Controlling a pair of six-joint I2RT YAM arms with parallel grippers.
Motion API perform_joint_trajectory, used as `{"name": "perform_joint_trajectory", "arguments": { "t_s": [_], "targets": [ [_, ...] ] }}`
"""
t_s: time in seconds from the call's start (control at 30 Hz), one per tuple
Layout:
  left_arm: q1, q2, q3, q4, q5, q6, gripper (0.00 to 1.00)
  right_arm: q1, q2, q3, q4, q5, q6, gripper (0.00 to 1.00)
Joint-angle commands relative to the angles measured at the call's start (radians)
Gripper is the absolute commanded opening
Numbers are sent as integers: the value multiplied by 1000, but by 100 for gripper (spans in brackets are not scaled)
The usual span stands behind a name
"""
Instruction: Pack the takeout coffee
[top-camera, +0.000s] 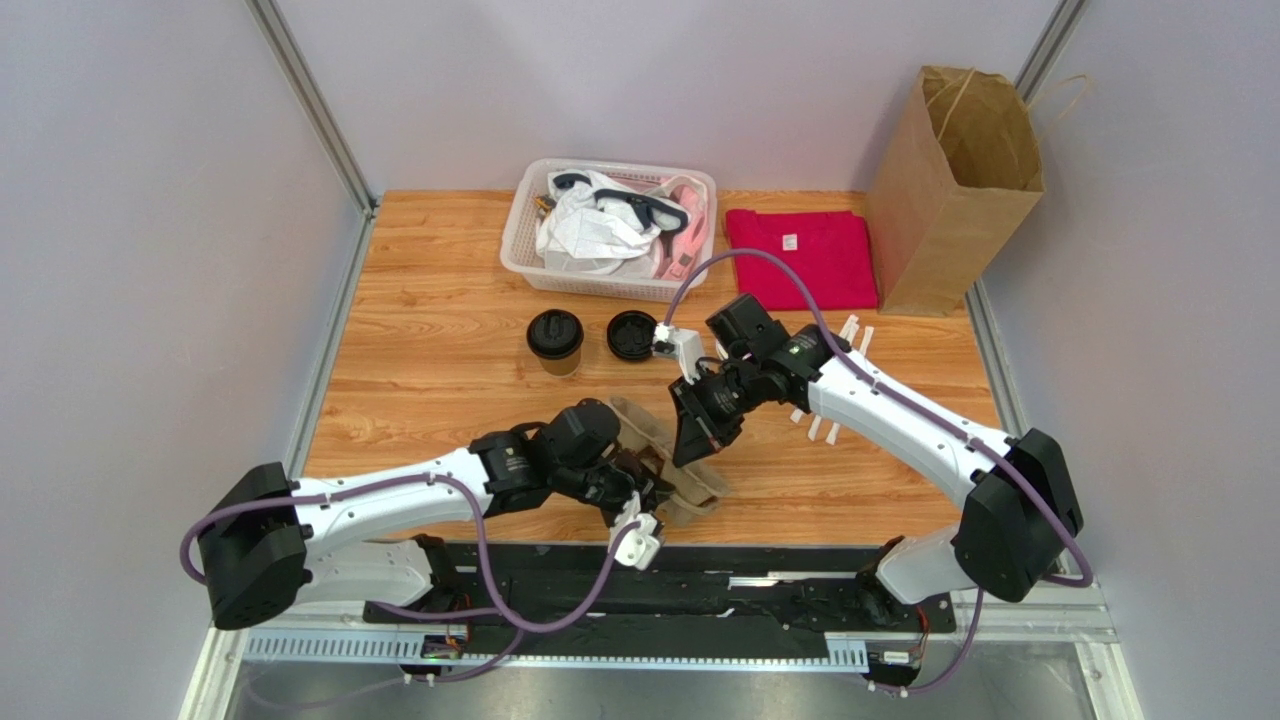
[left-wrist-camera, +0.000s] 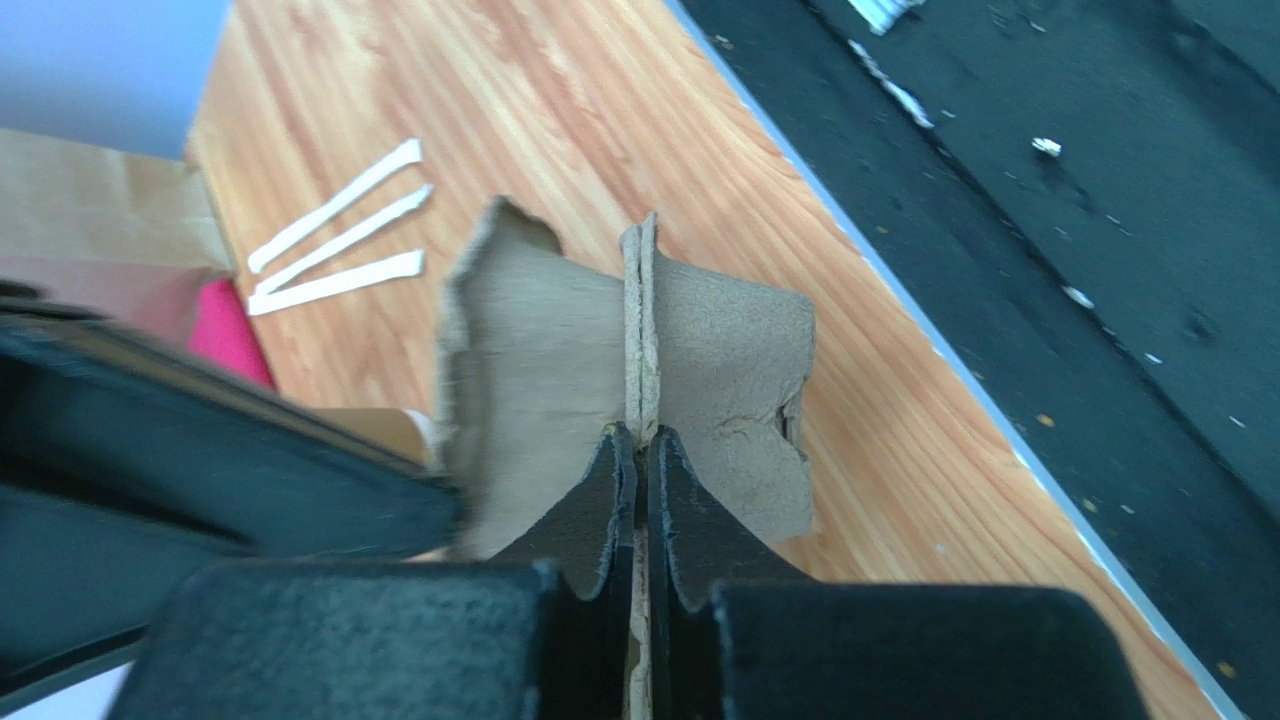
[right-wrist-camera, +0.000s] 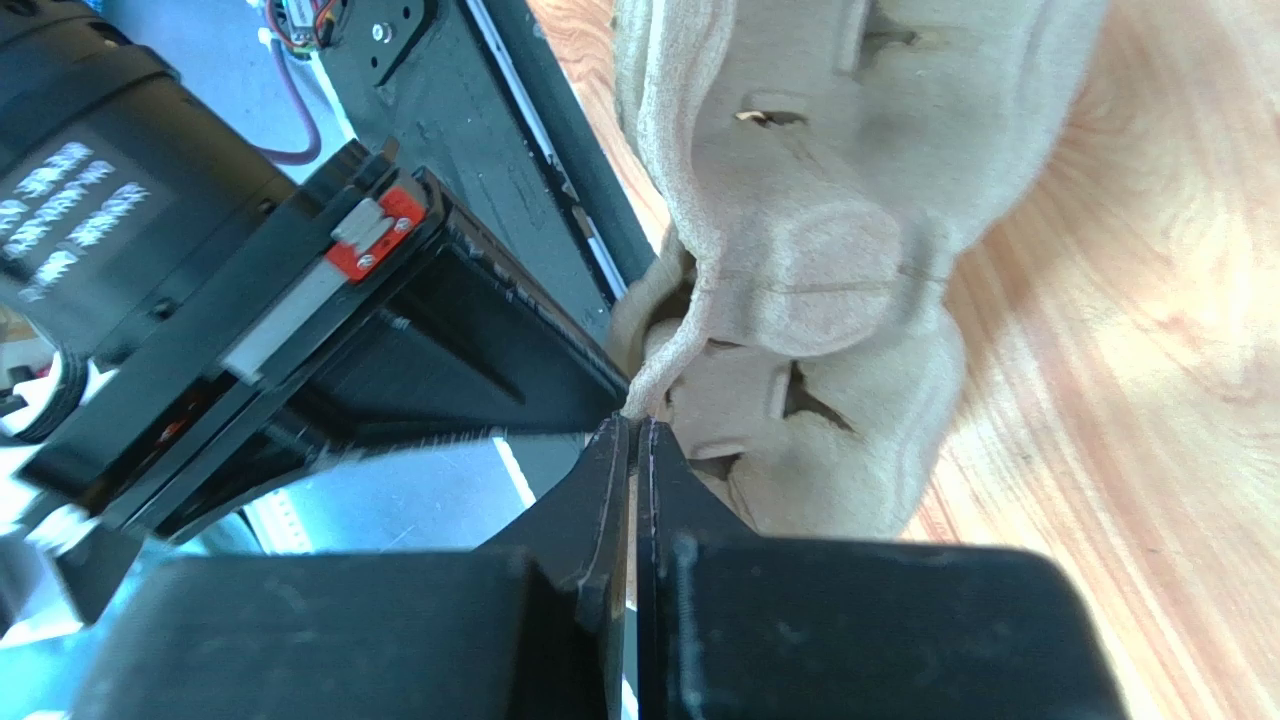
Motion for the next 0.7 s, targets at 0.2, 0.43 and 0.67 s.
{"name": "perform_joint_trajectory", "arguments": {
  "t_s": [0.2,0.43,0.67],
  "targets": [
    [-17,-124,-22,-137,-25,-94,0,-46,-12,131,-51,49,-72,0],
    [-19,-406,3,-365,-113,-277,0,-116,-46,201,-103,69,-97,0],
    [107,-592,150,-670,-258,-455,0,-136,-90,194,-137,86,-95,0]
  ]
}}
